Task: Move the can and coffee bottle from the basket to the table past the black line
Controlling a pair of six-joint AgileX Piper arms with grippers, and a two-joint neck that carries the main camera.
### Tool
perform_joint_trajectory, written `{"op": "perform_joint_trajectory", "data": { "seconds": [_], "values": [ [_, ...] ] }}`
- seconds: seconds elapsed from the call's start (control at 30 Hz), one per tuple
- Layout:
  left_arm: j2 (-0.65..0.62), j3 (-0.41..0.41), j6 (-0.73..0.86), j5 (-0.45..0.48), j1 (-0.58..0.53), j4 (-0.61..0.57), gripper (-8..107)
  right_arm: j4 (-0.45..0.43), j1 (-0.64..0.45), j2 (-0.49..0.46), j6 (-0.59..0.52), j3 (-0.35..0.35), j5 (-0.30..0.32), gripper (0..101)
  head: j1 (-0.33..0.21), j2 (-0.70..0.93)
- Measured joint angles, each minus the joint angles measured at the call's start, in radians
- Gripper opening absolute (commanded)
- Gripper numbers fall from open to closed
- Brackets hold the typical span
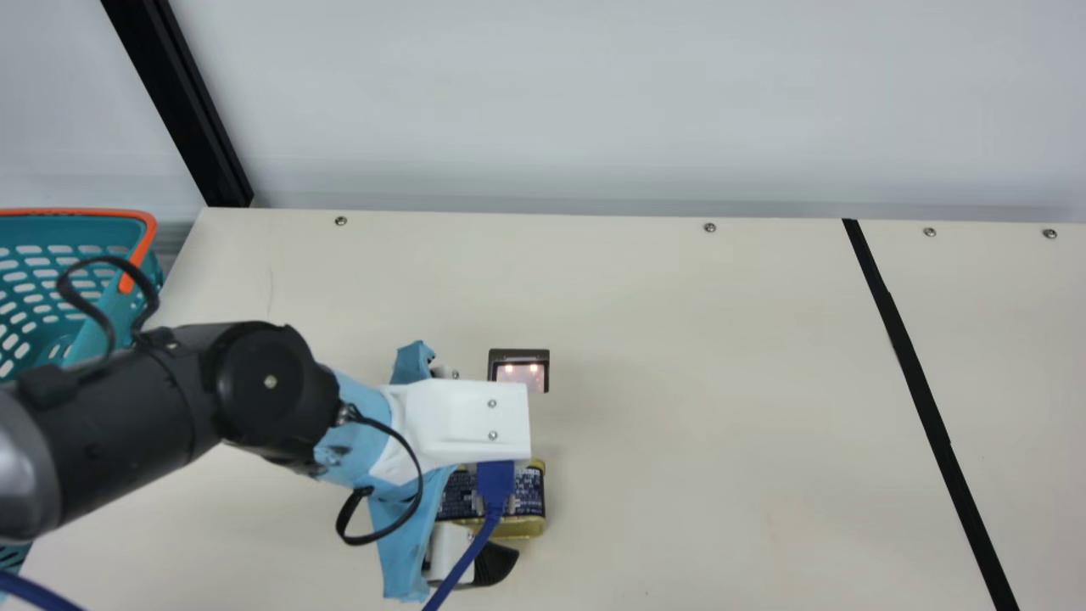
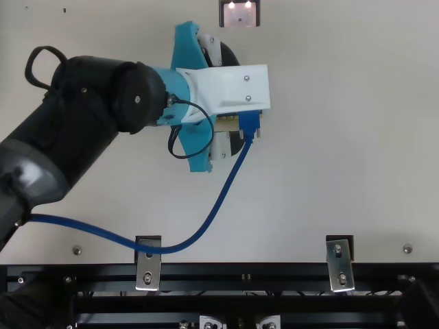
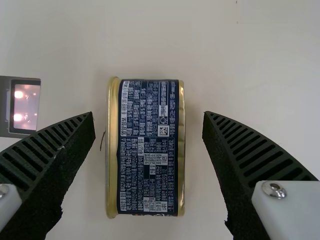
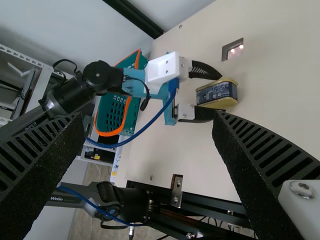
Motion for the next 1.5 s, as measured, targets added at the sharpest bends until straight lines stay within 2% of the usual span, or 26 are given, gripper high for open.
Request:
{"op": "perform_joint_trajectory", "data": {
  "seconds": [0.33, 0.53, 0.7, 0.97, 1.07, 1.2, 1.4, 1.5],
  "values": [
    [-0.131, 0.046, 0.059, 0.002, 0.105, -0.174, 90, 0.0, 0.0, 0.0, 0.0, 0.0, 0.0, 101, 0.0, 0.0],
    [-0.231, 0.114, 0.122, -0.086, 0.2, -0.37, 90, 0.02, -0.014, 0.041, -0.047, 0.0, -0.014, 101, 0.0, 0.0],
    [-0.275, 0.134, 0.159, -0.161, 0.229, -0.546, 90, 0.026, -0.01, 0.106, -0.097, -0.011, -0.07, 101, 0.0, 0.0],
    [-0.275, 0.134, 0.159, -0.16, 0.229, -0.576, 90, 0.026, -0.011, 0.106, -0.097, -0.011, -0.07, 101, 0.0, 0.0],
    [-0.281, 0.116, 0.126, -0.176, 0.214, -0.542, 90, 0.03, -0.021, 0.108, -0.108, -0.01, -0.066, 101, 0.0, 0.0],
    [-0.274, 0.094, 0.052, -0.261, 0.19, -0.403, 90, 0.019, -0.023, 0.15, -0.135, -0.017, -0.066, 101, 0.0, 0.0],
    [-0.253, 0.072, -0.116, -0.409, 0.21, -0.089, 90, -0.046, 0.009, 0.266, -0.187, -0.058, -0.072, 101, 0.0, 0.0],
    [-0.26, 0.062, -0.211, -0.452, 0.243, 0.079, 90, -0.075, 0.022, 0.347, -0.228, -0.099, -0.067, 101, 0.0, 0.0]
  ]
}}
